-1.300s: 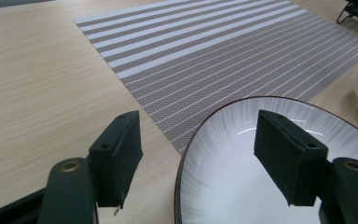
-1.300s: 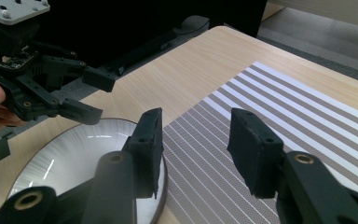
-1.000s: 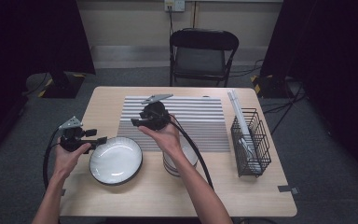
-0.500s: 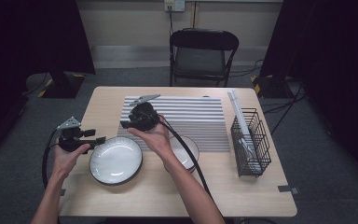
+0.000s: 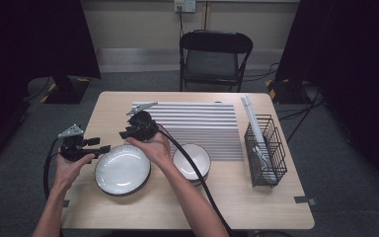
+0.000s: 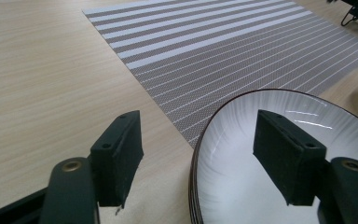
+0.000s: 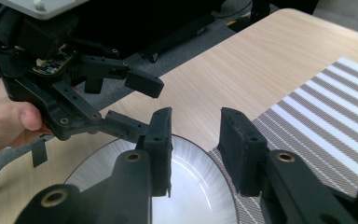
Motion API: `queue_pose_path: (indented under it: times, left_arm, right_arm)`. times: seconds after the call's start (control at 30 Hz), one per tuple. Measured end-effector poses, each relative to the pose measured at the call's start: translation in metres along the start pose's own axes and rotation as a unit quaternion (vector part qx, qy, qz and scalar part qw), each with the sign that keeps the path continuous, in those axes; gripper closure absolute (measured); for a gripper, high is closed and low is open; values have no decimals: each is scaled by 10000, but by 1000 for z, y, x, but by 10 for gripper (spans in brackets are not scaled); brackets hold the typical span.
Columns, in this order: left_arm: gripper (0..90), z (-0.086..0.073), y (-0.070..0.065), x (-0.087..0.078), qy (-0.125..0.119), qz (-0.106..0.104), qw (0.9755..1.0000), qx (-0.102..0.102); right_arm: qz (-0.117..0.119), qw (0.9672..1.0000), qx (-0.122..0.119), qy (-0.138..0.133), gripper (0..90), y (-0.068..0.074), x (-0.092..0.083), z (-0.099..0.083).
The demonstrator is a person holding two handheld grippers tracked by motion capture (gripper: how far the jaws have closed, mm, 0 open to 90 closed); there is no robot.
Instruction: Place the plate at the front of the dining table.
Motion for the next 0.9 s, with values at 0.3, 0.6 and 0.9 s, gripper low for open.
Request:
queue_pose_path:
  times: [0.3,0.6,0.9]
  left_arm:
    - [452,-7,6,1,11,-201,9998,-62]
    - [541,-11,8,5,180,-199,9995,-138]
    - [636,-16,10,13,366,-227,9987,-270]
  right_arm:
    - [4,9998,53,194,711,1,23,-12]
    - [-301,9987,220,349,789,-12,38,-30]
    - [-339,9966,551,519,841,-24,42,-49]
Point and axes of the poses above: each handheld gripper's, and its own axes: x roughly forward along the jaws, z roughly out of its top, y roughly to its left, the point moved 1 cm from there along x, roughly forward along the jaws
